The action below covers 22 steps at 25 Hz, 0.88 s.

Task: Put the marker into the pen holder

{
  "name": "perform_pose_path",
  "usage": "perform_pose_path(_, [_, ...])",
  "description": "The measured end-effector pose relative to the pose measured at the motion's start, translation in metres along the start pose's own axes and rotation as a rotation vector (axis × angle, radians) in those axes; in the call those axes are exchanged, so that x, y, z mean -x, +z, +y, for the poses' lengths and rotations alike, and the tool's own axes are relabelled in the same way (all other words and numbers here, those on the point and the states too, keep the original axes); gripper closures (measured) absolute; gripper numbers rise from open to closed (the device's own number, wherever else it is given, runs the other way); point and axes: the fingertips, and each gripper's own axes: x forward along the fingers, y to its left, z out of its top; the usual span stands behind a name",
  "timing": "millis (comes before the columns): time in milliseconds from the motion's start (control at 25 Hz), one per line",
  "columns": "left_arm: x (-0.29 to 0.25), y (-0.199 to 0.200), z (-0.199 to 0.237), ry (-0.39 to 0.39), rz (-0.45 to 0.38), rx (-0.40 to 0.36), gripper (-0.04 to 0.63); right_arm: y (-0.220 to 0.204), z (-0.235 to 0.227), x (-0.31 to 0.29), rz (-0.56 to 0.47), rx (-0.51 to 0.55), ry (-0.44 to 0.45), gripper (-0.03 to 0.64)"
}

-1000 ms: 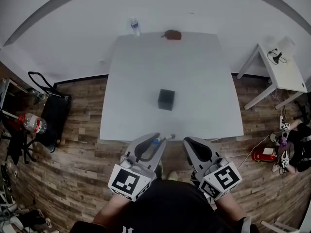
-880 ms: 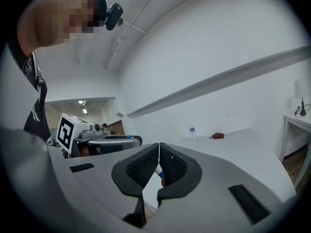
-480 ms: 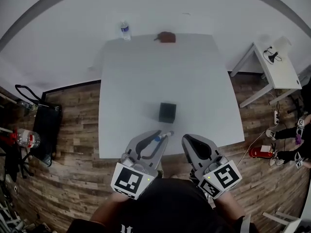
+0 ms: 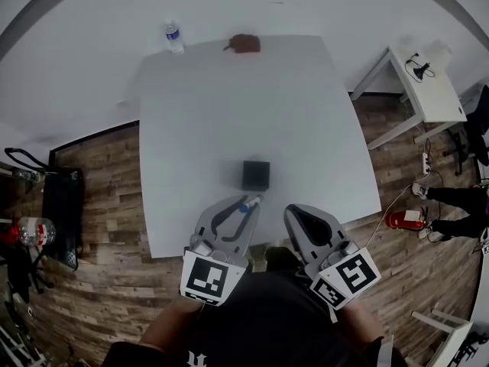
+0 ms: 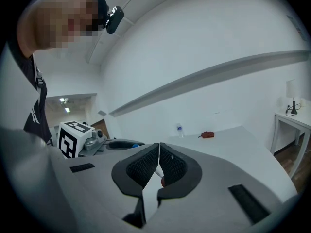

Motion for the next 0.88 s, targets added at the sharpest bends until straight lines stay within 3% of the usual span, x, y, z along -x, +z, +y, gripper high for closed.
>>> perform_pose_path(320, [-0.038,-0.007,0.010,0.064,0.069,-0.053,0.517,0.008,-0.033,-0.021,0.023,-0.016,0.060,0.600])
perform_pose_path(640, [-0.080,-0.041,0.016,0.138,0.182,-0.112,0.517,0.004,-0.068,-0.040,0.077,-0.047,0.122,0.600])
perform_pose_path(880, [-0.108,-0.072,0.015,0.178,0.260,-0.221,0.517,-0.010,-0.084,-0.051,0.126,-0.076,0.149,0.600])
